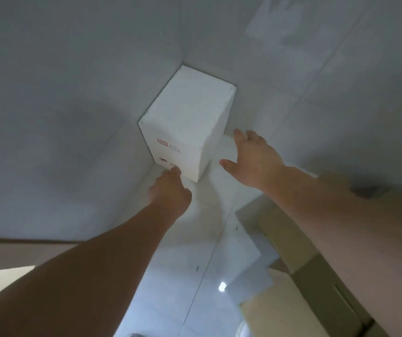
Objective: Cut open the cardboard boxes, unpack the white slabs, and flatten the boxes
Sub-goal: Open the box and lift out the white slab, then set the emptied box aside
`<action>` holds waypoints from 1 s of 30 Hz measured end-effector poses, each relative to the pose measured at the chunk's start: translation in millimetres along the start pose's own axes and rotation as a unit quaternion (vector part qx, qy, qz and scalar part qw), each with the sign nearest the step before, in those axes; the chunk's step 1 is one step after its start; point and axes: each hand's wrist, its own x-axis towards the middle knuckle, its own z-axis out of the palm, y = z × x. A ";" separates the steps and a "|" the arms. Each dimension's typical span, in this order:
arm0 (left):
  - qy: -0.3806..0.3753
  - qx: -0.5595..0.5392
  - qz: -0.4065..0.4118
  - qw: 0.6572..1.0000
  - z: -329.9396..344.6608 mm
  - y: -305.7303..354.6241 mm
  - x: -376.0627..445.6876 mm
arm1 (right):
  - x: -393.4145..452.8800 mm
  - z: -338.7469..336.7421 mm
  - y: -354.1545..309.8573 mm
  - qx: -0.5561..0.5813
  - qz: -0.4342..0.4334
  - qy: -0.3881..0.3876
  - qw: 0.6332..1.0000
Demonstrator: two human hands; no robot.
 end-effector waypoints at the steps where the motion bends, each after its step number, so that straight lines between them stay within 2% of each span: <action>1: -0.004 -0.006 0.012 1.000 -11.7 9.6 -14.5 | -17.9 -15.6 3.3 0.004 0.008 -0.008 1.000; 7: 0.000 -0.029 0.084 0.996 -66.0 74.0 -67.3 | -102.7 -95.6 38.0 0.008 0.047 0.019 0.999; 11: 0.013 -0.029 0.106 0.994 -73.3 108.1 -91.9 | -142.5 -114.4 73.8 0.016 0.074 0.029 0.997; 17: 0.006 -0.002 0.089 0.996 -40.9 137.1 -140.5 | -196.7 -104.9 142.7 0.046 0.078 0.062 0.994; 21: 0.004 0.004 0.041 0.999 -13.9 158.5 -196.7 | -250.5 -92.5 192.4 0.046 0.088 0.034 0.995; 26: 0.006 0.005 0.004 1.000 4.3 192.5 -250.3 | -289.3 -114.5 241.3 0.032 0.094 0.023 0.995; 30: 0.009 -0.011 0.018 1.000 13.0 217.1 -273.1 | -302.2 -128.5 257.1 0.014 0.090 0.029 0.995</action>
